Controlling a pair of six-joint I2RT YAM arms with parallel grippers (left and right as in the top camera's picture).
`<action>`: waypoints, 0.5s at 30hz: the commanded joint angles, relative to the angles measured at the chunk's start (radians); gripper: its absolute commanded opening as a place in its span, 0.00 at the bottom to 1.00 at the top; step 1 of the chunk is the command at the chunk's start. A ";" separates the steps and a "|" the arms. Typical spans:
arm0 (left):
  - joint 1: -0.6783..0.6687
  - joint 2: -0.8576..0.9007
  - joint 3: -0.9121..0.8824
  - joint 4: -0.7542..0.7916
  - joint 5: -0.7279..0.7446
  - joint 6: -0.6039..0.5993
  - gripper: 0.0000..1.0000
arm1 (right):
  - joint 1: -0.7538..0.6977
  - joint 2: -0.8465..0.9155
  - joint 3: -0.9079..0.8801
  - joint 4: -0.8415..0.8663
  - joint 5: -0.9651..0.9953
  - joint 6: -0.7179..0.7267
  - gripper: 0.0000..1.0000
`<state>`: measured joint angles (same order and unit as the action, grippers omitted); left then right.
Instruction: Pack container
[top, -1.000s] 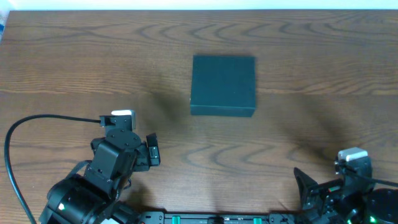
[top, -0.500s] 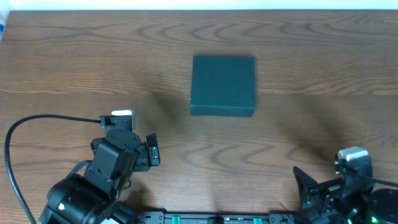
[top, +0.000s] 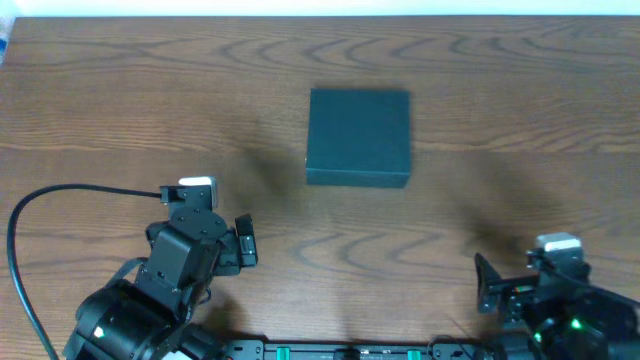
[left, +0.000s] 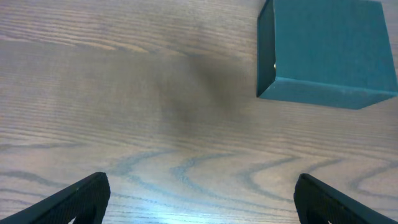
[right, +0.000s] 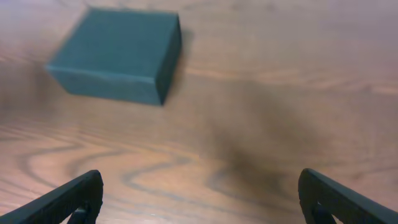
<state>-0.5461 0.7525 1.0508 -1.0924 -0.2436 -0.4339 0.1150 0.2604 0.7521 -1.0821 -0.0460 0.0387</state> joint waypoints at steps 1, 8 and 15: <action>-0.004 -0.001 -0.009 -0.001 -0.014 -0.008 0.95 | -0.023 -0.044 -0.113 0.014 -0.055 -0.036 0.99; -0.004 -0.001 -0.009 -0.001 -0.015 -0.008 0.96 | -0.022 -0.087 -0.281 0.059 -0.093 -0.005 0.99; -0.004 -0.001 -0.009 -0.001 -0.014 -0.008 0.95 | -0.022 -0.144 -0.330 0.068 -0.061 -0.006 0.99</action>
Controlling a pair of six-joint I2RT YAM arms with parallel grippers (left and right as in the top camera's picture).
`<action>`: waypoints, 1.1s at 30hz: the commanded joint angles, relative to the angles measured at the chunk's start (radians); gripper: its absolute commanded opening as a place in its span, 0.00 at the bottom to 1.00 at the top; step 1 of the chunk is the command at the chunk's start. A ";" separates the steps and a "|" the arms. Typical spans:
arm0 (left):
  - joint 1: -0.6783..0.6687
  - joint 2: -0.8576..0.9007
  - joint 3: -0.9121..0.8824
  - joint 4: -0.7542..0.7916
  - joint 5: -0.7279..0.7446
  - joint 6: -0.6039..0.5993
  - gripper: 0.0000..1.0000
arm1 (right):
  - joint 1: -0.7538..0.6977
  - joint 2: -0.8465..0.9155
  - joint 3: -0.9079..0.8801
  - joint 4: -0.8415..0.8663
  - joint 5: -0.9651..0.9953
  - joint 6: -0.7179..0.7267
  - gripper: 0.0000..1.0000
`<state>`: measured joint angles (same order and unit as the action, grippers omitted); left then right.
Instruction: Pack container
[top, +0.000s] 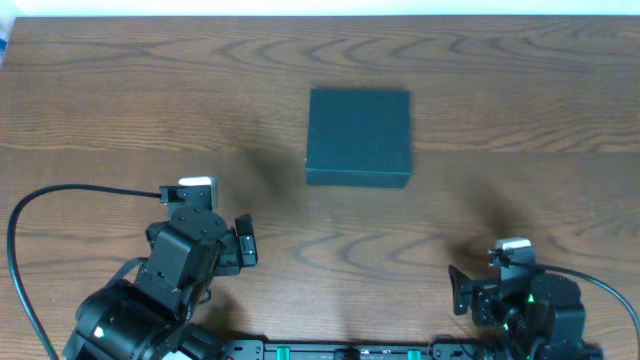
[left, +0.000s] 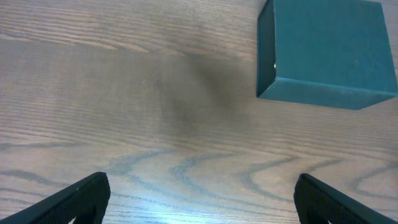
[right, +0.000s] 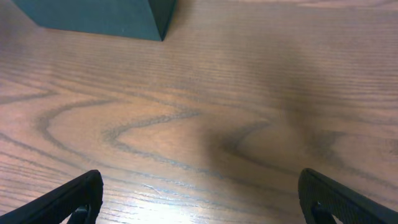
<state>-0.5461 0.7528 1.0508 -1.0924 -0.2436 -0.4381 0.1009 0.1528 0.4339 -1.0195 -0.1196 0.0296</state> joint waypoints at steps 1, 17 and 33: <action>-0.004 -0.002 -0.009 -0.001 -0.015 -0.003 0.96 | -0.008 -0.053 -0.017 0.006 0.018 0.003 0.99; -0.004 -0.002 -0.009 -0.001 -0.014 -0.003 0.96 | -0.008 -0.147 -0.079 -0.050 0.027 0.043 0.99; -0.004 -0.002 -0.009 -0.001 -0.014 -0.003 0.95 | -0.008 -0.147 -0.079 -0.047 0.037 0.040 0.99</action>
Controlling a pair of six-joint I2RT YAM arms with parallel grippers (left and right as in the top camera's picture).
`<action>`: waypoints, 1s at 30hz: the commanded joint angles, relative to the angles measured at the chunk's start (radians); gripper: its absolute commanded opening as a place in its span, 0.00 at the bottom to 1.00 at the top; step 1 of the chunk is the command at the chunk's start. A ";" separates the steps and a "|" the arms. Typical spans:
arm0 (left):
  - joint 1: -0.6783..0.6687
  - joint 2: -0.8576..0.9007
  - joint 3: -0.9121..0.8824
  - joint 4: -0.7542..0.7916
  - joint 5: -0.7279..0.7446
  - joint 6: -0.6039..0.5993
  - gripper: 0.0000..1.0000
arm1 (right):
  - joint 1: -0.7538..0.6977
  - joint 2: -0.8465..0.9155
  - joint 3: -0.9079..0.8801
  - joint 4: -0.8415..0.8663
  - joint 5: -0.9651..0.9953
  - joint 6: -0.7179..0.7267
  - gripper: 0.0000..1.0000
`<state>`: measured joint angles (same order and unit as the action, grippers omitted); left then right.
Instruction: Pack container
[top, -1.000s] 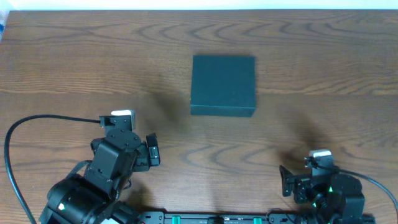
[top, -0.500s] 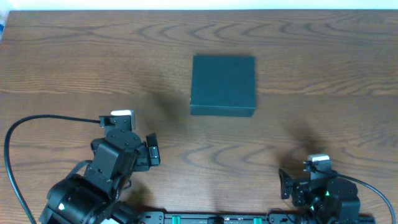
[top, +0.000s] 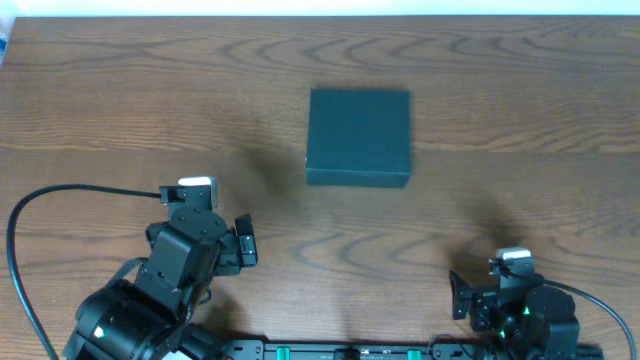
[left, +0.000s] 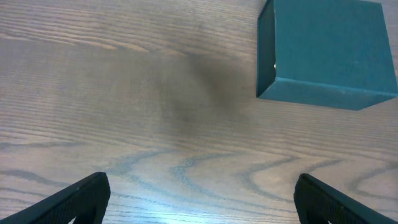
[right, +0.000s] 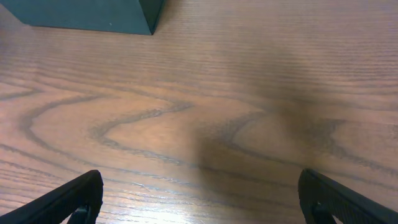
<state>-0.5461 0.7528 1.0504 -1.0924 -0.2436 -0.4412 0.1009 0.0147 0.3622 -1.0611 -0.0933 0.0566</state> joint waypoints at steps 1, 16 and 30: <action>-0.004 -0.002 -0.008 -0.001 -0.014 0.000 0.95 | -0.008 -0.009 -0.008 -0.005 0.010 0.014 0.99; 0.002 -0.011 -0.008 -0.015 -0.039 0.000 0.96 | -0.008 -0.009 -0.008 -0.005 0.010 0.013 0.99; 0.388 -0.428 -0.366 0.095 0.263 0.217 0.95 | -0.008 -0.009 -0.008 -0.005 0.010 0.014 0.99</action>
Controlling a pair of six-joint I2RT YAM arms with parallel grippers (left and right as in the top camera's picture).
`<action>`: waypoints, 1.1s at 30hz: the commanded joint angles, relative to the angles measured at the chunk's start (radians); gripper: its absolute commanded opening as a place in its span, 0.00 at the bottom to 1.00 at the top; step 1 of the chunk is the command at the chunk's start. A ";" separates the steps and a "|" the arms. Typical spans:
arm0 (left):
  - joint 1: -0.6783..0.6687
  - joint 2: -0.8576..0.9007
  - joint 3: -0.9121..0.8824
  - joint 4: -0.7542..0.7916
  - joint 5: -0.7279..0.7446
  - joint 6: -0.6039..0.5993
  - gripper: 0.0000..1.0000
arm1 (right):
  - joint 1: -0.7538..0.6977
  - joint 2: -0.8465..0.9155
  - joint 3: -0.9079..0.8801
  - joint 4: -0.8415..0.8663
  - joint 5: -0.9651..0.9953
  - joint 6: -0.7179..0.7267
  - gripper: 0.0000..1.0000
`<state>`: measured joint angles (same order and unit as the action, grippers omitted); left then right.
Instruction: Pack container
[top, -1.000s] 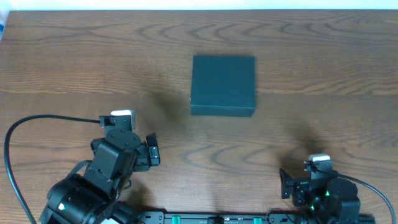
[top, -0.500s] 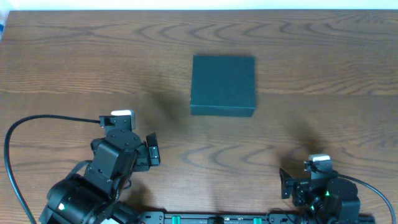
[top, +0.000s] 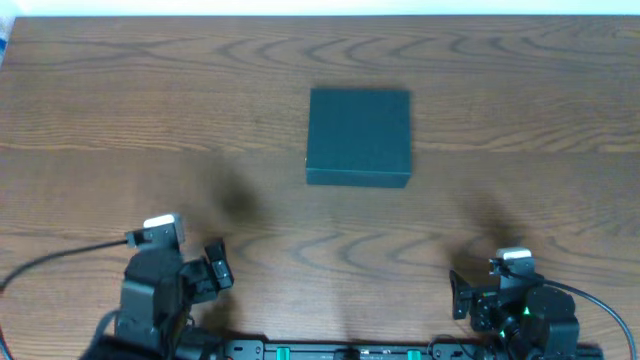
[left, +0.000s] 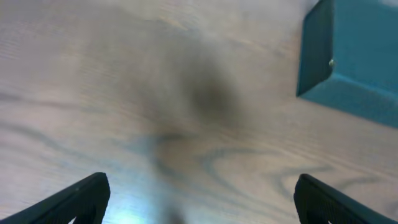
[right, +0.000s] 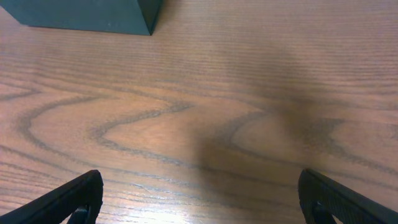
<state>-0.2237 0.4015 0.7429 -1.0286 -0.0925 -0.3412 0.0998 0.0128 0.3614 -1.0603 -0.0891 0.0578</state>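
Note:
A closed teal box sits on the wooden table a little behind the middle. Its corner shows at the top right of the blurred left wrist view and at the top left of the right wrist view. My left gripper is low at the front left, well short of the box. Its fingers stand wide apart over bare wood. My right gripper is at the front right, also open, with its fingertips far apart and nothing between them.
The brown wood-grain table ends at a pale strip along the back. A black cable runs from the left arm off the left side. A dark rail lines the front edge between the two arms.
My left arm now sits lower and further left, nearer the front edge, and the box lies further right in its blurred view. The right arm and the box are where they were.
At first both grippers were open at the front, with the box whole in the right wrist view. Half a second later the right arm was further back and left, only the box's near edge showing. It stayed there. Now the left arm is back too. The box never moved.

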 joint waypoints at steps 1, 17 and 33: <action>0.085 -0.106 -0.080 0.039 0.114 0.127 0.95 | -0.007 -0.007 -0.007 -0.006 0.006 0.012 0.99; 0.119 -0.375 -0.349 0.036 0.058 0.129 0.96 | -0.007 -0.007 -0.007 -0.006 0.006 0.012 0.99; 0.118 -0.398 -0.391 -0.061 0.000 0.163 0.96 | -0.007 -0.007 -0.007 -0.006 0.006 0.012 0.99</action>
<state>-0.1112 0.0109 0.3878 -1.0344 -0.0784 -0.1822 0.0994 0.0124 0.3614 -1.0607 -0.0891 0.0597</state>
